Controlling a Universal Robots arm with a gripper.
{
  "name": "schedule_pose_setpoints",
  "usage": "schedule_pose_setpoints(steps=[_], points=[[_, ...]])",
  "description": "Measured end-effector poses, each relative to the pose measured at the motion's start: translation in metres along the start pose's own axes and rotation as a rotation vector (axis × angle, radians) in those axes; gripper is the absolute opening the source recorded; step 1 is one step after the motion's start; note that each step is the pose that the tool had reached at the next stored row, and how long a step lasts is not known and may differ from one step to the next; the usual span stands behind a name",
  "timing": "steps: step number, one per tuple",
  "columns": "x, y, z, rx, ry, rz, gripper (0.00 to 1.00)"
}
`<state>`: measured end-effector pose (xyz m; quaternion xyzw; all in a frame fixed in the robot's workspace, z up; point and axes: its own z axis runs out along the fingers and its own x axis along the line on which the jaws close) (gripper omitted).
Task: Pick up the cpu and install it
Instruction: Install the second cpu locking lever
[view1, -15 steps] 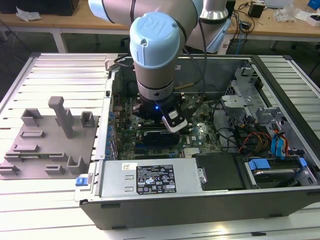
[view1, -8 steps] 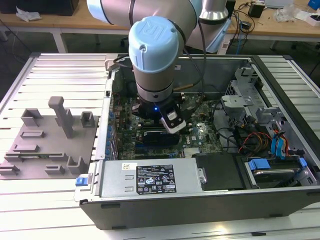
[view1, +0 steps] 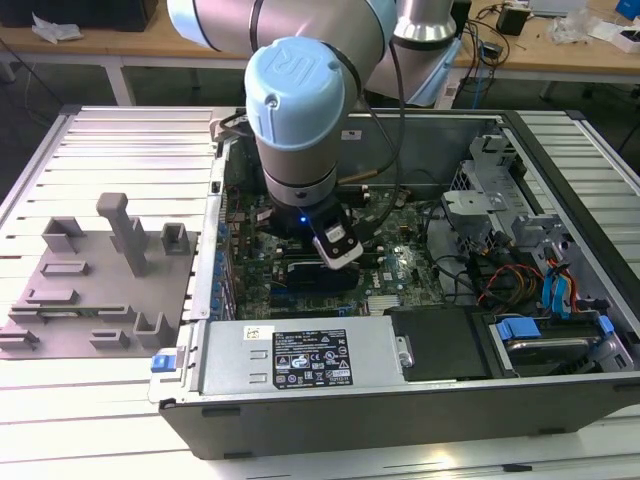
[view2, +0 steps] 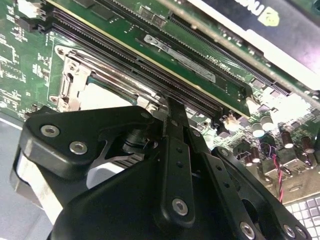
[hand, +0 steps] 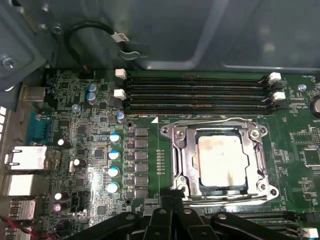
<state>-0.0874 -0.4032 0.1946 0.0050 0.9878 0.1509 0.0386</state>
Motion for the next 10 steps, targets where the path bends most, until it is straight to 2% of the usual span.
schedule_pose_setpoints(steps=[10], points=[[0.0017,-0.0006,0.0016,0.0002,0.0003,0.000,0.11]])
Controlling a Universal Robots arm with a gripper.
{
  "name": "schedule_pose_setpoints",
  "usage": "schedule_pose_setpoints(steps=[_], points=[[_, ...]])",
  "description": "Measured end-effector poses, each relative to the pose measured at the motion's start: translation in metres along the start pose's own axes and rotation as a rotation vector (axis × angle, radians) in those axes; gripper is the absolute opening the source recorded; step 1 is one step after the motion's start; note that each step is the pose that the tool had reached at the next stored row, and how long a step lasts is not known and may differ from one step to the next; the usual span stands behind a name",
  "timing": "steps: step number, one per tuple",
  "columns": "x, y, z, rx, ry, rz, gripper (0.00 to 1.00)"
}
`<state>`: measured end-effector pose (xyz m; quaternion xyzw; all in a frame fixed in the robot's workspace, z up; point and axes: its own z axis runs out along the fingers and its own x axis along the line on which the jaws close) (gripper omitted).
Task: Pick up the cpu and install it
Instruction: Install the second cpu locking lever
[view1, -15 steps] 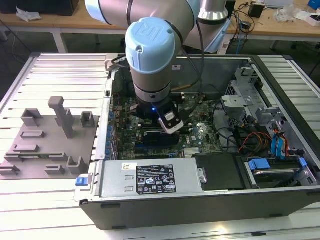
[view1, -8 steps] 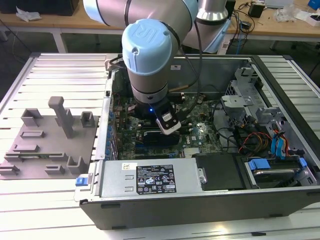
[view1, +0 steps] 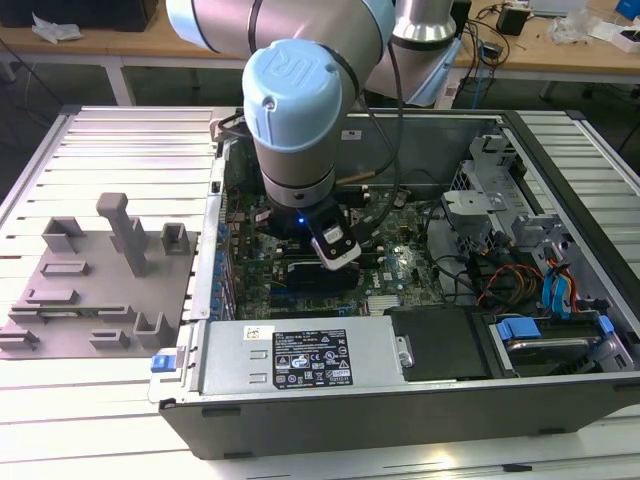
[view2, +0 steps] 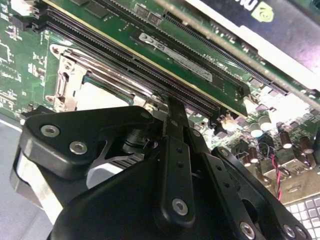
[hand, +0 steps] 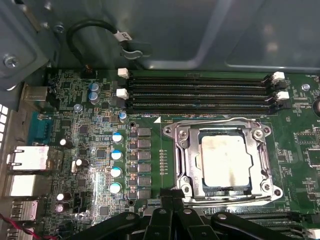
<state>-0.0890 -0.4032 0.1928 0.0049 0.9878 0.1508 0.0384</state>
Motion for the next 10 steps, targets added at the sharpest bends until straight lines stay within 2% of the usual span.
schedule_pose_setpoints(steps=[7,10], points=[[0.0000,0.0001,-0.0002,-0.0004,-0.0004,0.000,0.11],[-0.0004,0.0013,-0.0037,-0.0005,-0.0004,0.000,0.11]])
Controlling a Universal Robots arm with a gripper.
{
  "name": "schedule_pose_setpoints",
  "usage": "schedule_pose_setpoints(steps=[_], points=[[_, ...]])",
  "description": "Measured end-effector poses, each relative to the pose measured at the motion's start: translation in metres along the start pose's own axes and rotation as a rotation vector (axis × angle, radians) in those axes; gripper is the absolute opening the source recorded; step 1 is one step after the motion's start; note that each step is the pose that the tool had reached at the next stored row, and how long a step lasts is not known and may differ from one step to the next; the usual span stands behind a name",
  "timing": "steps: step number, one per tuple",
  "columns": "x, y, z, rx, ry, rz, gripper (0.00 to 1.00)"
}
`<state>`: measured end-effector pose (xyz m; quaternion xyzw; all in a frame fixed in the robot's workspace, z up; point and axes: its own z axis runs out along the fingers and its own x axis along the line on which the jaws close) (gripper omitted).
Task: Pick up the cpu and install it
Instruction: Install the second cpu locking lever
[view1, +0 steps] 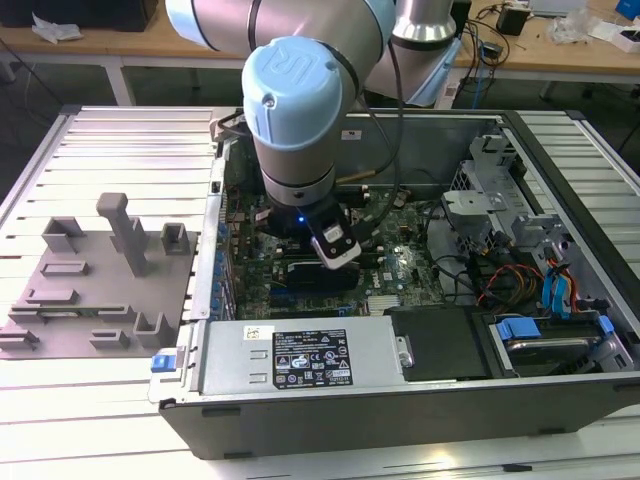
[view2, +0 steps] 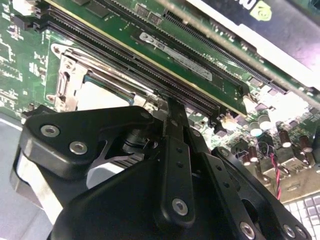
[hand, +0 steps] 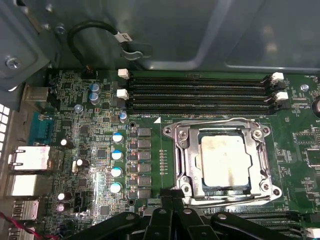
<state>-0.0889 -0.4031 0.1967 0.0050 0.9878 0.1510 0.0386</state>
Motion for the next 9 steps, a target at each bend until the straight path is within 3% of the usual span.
schedule_pose_setpoints(steps=[6,7,9], points=[[-0.0023,0.0049,-0.0157,0.0052,0.0001,0.000,0.11],[-0.0029,0.0061,-0.0197,0.0102,0.0001,0.000,0.11],[-0.0041,0.0086,-0.0274,0.0319,-0.0003,-0.001,0.11]])
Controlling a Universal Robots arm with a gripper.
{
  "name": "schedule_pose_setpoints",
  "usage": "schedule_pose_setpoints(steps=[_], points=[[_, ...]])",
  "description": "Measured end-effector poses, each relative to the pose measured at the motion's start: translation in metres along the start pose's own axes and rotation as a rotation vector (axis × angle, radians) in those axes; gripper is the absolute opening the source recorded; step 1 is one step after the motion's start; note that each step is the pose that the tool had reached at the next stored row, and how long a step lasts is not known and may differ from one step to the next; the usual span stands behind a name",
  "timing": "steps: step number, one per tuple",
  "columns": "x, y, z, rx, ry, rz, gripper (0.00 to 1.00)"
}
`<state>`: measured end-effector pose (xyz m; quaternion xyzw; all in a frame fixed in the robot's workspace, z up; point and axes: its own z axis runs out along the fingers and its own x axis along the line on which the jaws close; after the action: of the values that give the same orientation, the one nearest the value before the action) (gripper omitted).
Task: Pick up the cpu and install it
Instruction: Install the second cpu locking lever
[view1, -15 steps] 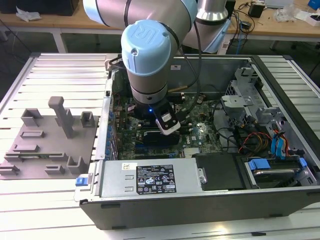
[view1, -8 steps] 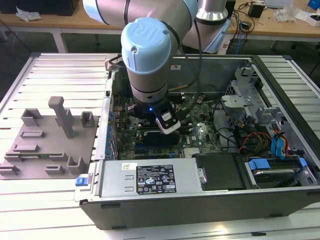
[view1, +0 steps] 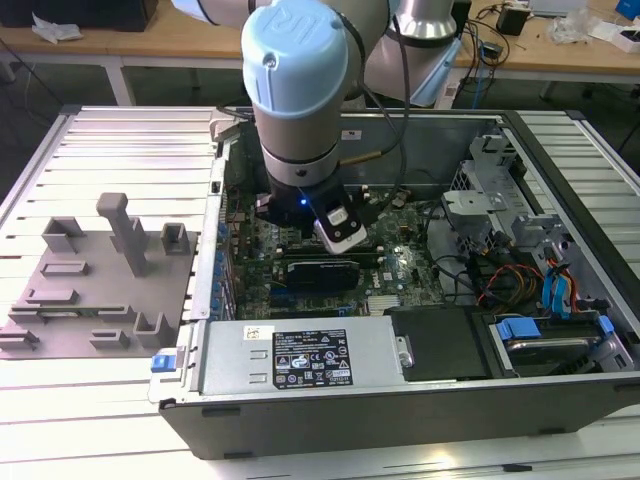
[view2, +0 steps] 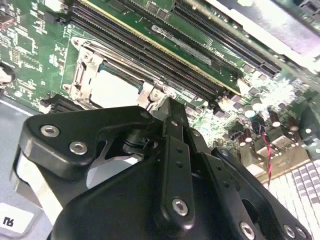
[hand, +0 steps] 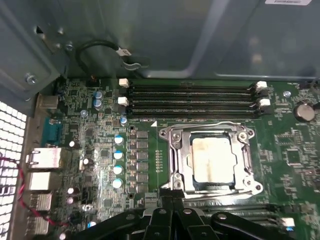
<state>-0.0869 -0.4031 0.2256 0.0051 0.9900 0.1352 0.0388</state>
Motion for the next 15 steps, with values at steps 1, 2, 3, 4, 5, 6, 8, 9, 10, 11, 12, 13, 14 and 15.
schedule_pose_setpoints(steps=[1,2,3,4,5,6,8,9,10,11,12,13,14,15], points=[[-0.0003,0.0004,-0.0017,0.0093,-0.0001,0.000,0.11],[-0.0008,0.0008,-0.0033,0.0286,-0.0002,-0.001,0.11],[-0.0012,0.0008,-0.0033,0.0331,-0.0005,0.000,0.11],[-0.0016,0.0008,-0.0032,0.0334,-0.0008,0.001,0.11],[-0.0024,0.0009,-0.0032,0.0337,-0.0012,0.002,0.11],[-0.0036,0.0009,-0.0030,0.0340,-0.0016,0.004,0.11],[-0.0067,0.0009,-0.0028,0.0346,-0.0024,0.007,0.11],[-0.0084,0.0009,-0.0027,0.0350,-0.0028,0.009,0.11],[-0.0109,0.0009,-0.0025,0.0353,-0.0034,0.011,0.11],[-0.0132,0.0009,-0.0022,0.0355,-0.0039,0.013,0.11],[-0.0157,0.0009,-0.0020,0.0356,-0.0043,0.015,0.11],[-0.0182,0.0008,-0.0017,0.0358,-0.0046,0.016,0.11],[-0.0213,0.0008,-0.0013,0.0359,-0.0049,0.018,0.11],[-0.0236,0.0008,-0.0010,0.0359,-0.0050,0.019,0.11]])
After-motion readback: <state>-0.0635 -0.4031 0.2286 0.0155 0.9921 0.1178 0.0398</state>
